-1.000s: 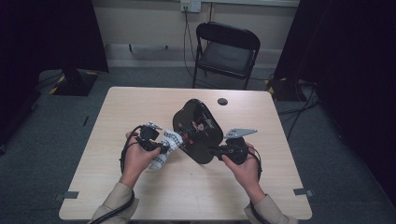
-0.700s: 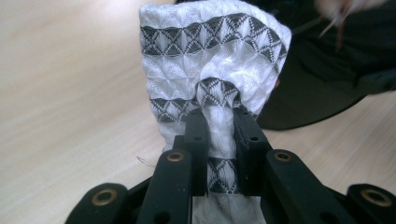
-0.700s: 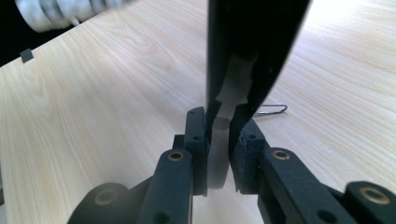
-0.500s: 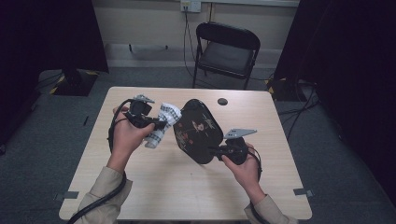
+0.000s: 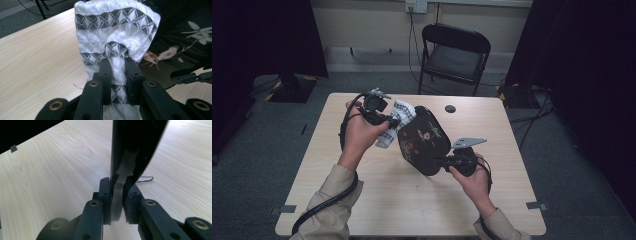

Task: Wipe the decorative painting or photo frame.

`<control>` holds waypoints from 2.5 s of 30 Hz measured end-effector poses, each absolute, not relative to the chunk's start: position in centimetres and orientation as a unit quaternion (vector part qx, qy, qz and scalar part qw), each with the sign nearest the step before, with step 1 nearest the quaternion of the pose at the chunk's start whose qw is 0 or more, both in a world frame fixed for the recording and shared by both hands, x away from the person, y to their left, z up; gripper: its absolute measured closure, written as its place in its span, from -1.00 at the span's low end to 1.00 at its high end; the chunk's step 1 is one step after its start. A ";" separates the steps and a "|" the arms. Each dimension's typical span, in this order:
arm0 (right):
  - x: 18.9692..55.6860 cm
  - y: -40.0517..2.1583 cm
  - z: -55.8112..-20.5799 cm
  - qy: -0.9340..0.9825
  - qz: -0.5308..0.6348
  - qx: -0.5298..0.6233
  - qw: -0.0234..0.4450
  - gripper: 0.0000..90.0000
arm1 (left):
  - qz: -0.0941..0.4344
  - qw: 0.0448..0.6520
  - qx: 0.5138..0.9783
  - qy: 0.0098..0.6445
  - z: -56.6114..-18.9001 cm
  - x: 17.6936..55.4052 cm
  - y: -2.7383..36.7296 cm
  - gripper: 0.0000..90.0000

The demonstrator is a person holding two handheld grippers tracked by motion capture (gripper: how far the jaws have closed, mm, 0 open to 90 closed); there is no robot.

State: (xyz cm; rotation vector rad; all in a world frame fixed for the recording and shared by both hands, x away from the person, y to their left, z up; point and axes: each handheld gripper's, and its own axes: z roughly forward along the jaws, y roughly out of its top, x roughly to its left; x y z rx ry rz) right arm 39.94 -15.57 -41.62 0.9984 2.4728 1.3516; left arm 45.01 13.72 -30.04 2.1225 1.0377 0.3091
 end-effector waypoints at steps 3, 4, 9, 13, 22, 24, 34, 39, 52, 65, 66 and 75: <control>40.0 -15.6 -41.6 0.825 0.451 0.333 0.075 0.76 | 0.120 0.367 0.827 0.409 -30.6 45.0 13.8 0.73; 40.0 -15.6 -41.6 0.825 0.451 0.333 0.075 0.76 | 0.118 0.365 0.826 0.412 -30.9 45.0 13.9 0.73; 40.0 -15.5 -41.6 0.825 0.450 0.333 0.076 0.76 | 0.109 0.366 0.826 0.414 -32.3 44.9 13.8 0.73; 40.0 -15.5 -41.6 0.825 0.450 0.333 0.076 0.76 | 0.104 0.357 0.831 0.414 -33.7 44.7 13.5 0.74; 40.0 -15.5 -41.6 0.825 0.451 0.333 0.076 0.76 | 0.087 0.346 0.836 0.416 -36.8 44.1 12.8 0.74; 40.0 -15.5 -41.6 0.824 0.451 0.333 0.076 0.76 | 0.084 0.340 0.838 0.418 -37.6 43.9 12.7 0.73; 39.9 -15.4 -41.6 0.824 0.452 0.333 0.077 0.76 | 0.070 0.329 0.839 0.428 -40.8 43.6 12.9 0.73; 39.9 -15.4 -41.7 0.823 0.453 0.333 0.077 0.76 | 0.062 0.322 0.839 0.435 -42.4 43.4 13.0 0.73; 39.9 -15.3 -41.7 0.822 0.454 0.334 0.079 0.76 | 0.049 0.302 0.843 0.444 -45.5 43.0 12.7 0.73; 39.8 -15.2 -41.8 0.821 0.455 0.335 0.080 0.76 | 0.047 0.318 0.834 0.448 -44.5 42.3 13.6 0.73; 39.8 -15.2 -41.8 0.821 0.455 0.335 0.080 0.76 | 0.050 0.324 0.832 0.447 -43.9 42.2 13.8 0.73; 39.8 -15.2 -41.8 0.821 0.455 0.336 0.081 0.76 | 0.086 0.358 0.822 0.434 -36.6 42.7 15.1 0.73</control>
